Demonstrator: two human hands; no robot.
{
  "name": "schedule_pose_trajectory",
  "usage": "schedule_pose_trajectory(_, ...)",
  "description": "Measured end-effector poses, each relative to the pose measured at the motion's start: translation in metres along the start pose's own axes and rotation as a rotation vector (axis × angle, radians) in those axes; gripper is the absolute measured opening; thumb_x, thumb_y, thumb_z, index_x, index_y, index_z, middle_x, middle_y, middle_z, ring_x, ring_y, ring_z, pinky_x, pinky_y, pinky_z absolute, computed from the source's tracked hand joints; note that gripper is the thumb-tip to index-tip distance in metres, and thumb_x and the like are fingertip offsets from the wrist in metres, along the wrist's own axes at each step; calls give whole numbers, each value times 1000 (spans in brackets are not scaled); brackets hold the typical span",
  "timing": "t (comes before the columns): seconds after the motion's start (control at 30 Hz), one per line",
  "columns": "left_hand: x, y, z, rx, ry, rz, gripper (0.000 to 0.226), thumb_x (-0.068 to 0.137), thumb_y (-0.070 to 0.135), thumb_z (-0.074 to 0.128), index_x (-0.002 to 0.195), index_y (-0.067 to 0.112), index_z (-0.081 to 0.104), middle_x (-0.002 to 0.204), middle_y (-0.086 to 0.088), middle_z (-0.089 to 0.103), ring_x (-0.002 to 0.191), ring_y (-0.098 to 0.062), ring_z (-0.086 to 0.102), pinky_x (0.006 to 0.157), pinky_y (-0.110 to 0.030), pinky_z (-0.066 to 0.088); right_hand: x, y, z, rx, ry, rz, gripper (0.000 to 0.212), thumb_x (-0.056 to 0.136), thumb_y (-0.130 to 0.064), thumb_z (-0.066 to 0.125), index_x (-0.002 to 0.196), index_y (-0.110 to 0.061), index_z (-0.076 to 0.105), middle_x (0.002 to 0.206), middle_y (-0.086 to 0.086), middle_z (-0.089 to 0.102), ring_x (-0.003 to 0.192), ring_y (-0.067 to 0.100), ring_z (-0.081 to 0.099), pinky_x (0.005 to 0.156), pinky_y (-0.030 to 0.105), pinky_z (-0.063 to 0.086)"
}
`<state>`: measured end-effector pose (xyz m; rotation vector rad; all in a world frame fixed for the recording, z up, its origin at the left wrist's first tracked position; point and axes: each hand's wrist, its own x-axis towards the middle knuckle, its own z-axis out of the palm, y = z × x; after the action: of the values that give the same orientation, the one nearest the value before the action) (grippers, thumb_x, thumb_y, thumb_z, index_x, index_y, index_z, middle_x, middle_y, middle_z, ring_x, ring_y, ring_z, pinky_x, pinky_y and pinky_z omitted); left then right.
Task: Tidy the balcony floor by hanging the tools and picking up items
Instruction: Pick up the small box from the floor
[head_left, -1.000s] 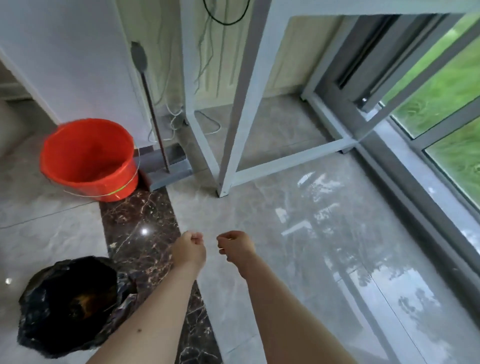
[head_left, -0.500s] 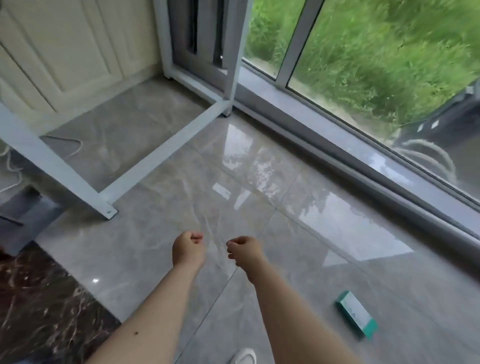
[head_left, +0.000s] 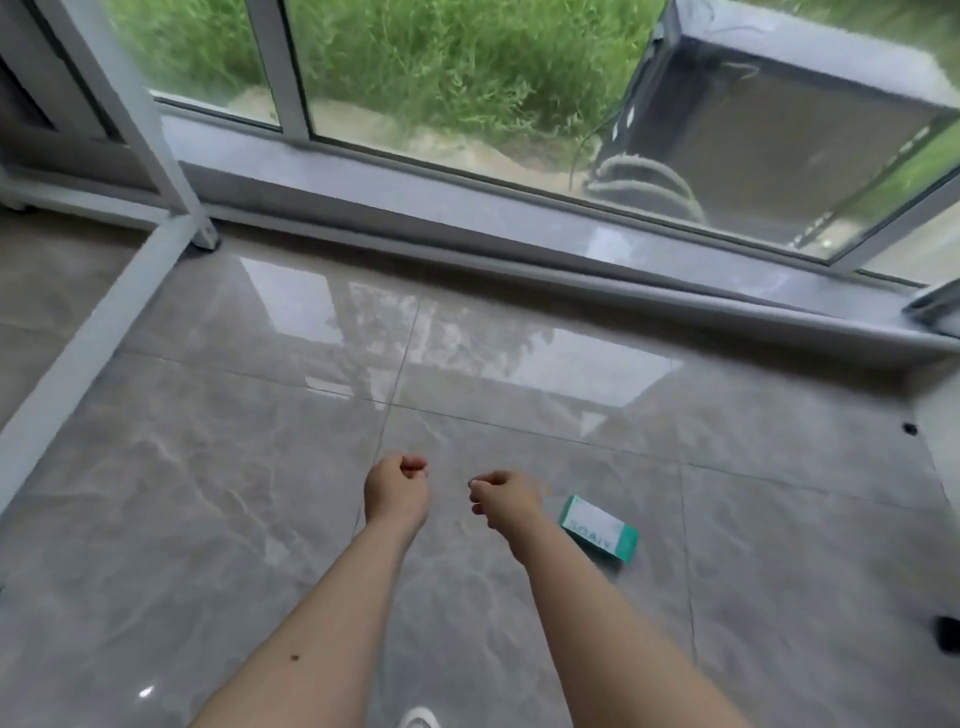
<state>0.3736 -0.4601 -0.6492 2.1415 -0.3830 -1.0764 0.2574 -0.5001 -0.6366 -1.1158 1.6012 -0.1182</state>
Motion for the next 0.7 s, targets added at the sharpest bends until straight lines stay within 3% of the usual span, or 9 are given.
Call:
schedule_pose_trajectory(0.17, -15, 23, 72, 113, -92, 69, 20, 88, 1, 51, 101, 1, 67, 108, -17, 68, 102, -31, 63, 91, -36, 50, 8, 34, -72, 110, 81, 75, 17, 89, -11, 52, 81, -14, 67, 85, 10, 61, 85, 22, 57, 66, 26, 39)
schedule_pose_trajectory(0.27, -26, 31, 109, 165, -156, 102, 20, 88, 1, 51, 100, 2, 67, 107, -17, 69, 101, -31, 63, 84, -31, 49, 11, 53, -103, 201, 142, 114, 30, 88, -7, 51, 62, -23, 56, 79, 8, 61, 77, 21, 56, 57, 20, 35)
schedule_pose_trajectory(0.37, -37, 34, 146, 189, -239, 120, 19, 89, 1, 50, 99, 2, 67, 106, -17, 68, 99, -30, 63, 78, -27, 44, 10, 71, -129, 283, 178, 160, 33, 88, -3, 49, 61, -21, 54, 66, 3, 56, 59, 13, 50, 51, 18, 34)
schedule_pose_trajectory(0.47, -46, 40, 183, 235, -318, 154, 20, 89, 1, 50, 100, 3, 66, 106, -16, 68, 91, -25, 60, 77, -27, 45, 12, 90, -158, 355, 239, 200, 31, 88, -2, 48, 62, -19, 52, 72, 7, 56, 56, 12, 49, 43, 14, 35)
schedule_pose_trajectory(0.53, -48, 45, 205, 265, -357, 184, 19, 89, 1, 49, 98, 5, 66, 105, -15, 68, 88, -23, 59, 76, -28, 45, 17, 101, -176, 412, 284, 227, 27, 88, -3, 47, 65, -16, 52, 81, 10, 55, 61, 18, 52, 39, 10, 35)
schedule_pose_trajectory(0.7, -48, 55, 261, 319, -460, 227, 20, 89, 1, 49, 99, 5, 66, 106, -15, 68, 91, -24, 60, 79, -30, 46, 37, 121, -209, 466, 383, 276, 13, 87, -8, 50, 88, -15, 60, 100, 12, 65, 99, 27, 65, 67, 24, 41)
